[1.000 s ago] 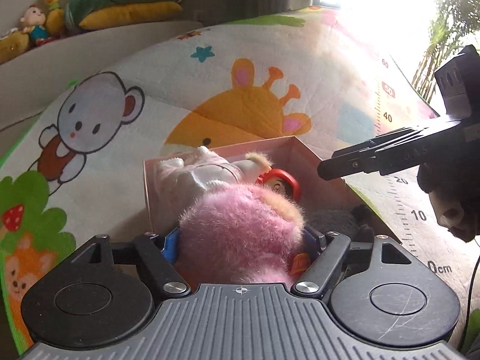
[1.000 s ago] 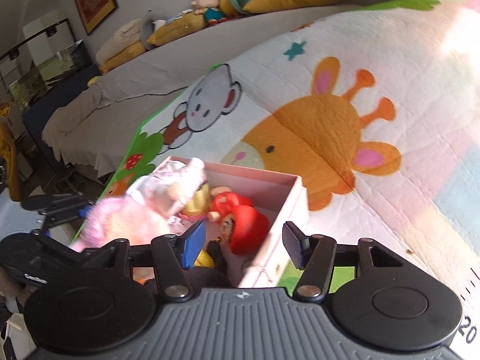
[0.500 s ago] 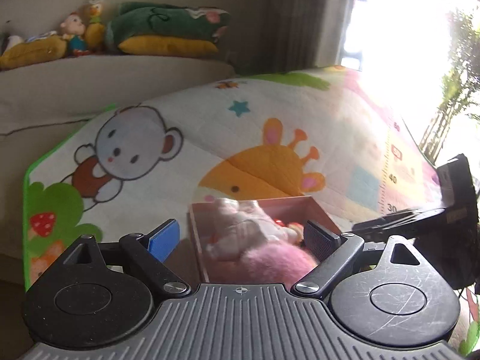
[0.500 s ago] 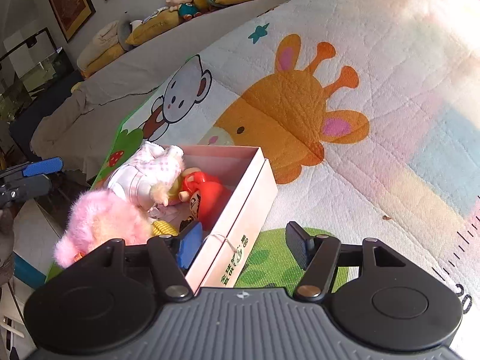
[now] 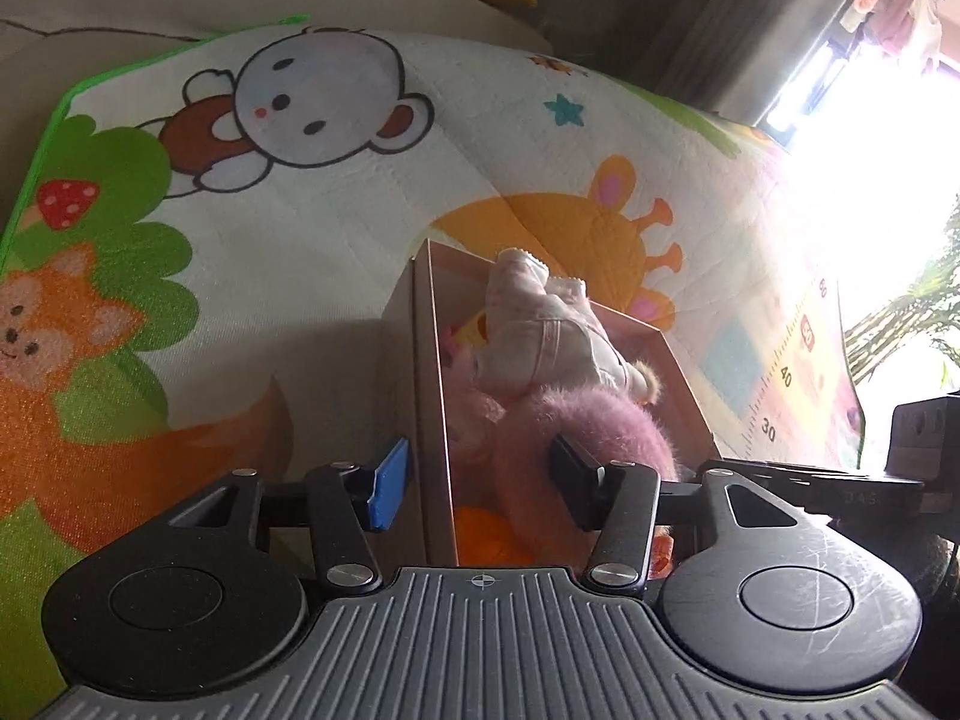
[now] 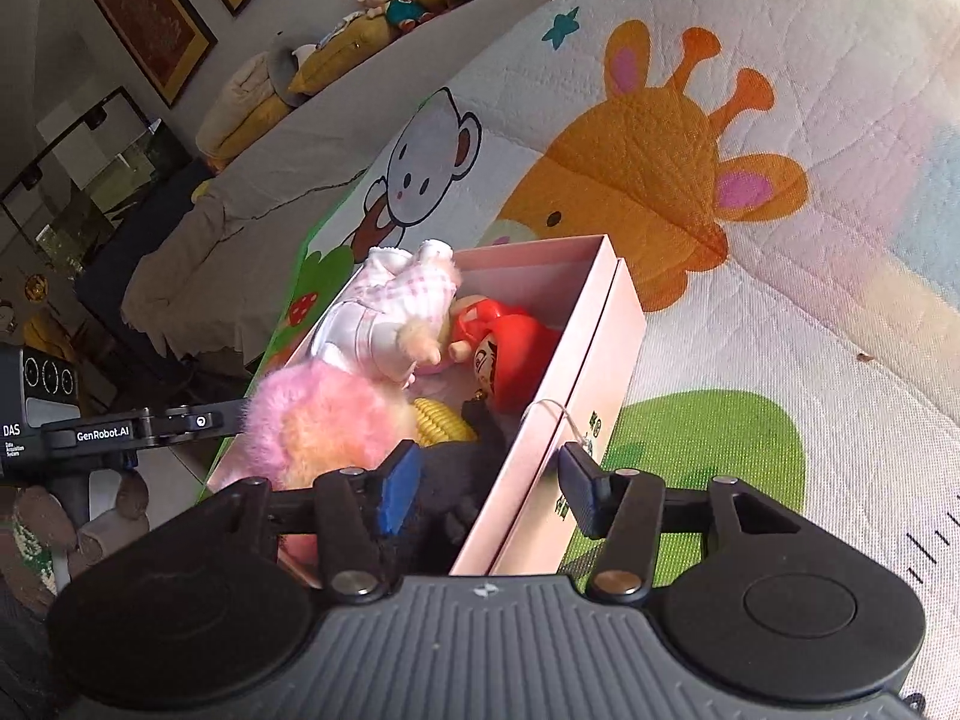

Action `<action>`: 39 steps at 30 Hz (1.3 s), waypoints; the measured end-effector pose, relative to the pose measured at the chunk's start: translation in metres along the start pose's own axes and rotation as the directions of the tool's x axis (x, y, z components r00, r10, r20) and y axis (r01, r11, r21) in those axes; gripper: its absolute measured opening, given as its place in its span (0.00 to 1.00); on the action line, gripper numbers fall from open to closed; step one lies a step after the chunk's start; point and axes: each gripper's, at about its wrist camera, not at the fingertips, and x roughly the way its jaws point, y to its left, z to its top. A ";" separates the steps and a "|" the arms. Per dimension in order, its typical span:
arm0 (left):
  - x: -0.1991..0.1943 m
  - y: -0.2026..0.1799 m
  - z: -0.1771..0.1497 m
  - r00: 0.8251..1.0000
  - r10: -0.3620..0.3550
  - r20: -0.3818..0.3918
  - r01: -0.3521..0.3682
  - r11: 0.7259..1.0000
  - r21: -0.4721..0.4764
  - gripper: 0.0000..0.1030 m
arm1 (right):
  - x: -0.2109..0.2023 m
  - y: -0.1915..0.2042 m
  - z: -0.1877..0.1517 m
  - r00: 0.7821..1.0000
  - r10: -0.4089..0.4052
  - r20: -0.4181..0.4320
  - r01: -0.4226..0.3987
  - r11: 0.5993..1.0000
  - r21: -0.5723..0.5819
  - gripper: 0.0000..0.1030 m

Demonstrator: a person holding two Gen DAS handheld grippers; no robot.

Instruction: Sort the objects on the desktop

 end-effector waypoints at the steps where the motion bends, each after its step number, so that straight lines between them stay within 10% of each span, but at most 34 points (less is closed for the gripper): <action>1: 0.001 -0.001 0.000 1.000 -0.002 0.001 0.002 1.000 -0.001 0.54 | -0.001 -0.001 0.000 1.000 -0.001 0.002 0.001 1.000 0.004 0.51; 22: 0.073 -0.100 -0.014 0.988 -0.147 -0.039 0.151 0.980 0.128 0.63 | -0.068 -0.070 -0.013 0.967 -0.228 0.117 0.219 0.972 0.088 0.54; 39: 0.054 -0.126 -0.033 0.996 -0.091 0.014 0.086 0.979 0.186 0.91 | -0.098 -0.055 -0.045 0.915 -0.313 0.253 0.320 0.947 0.013 0.69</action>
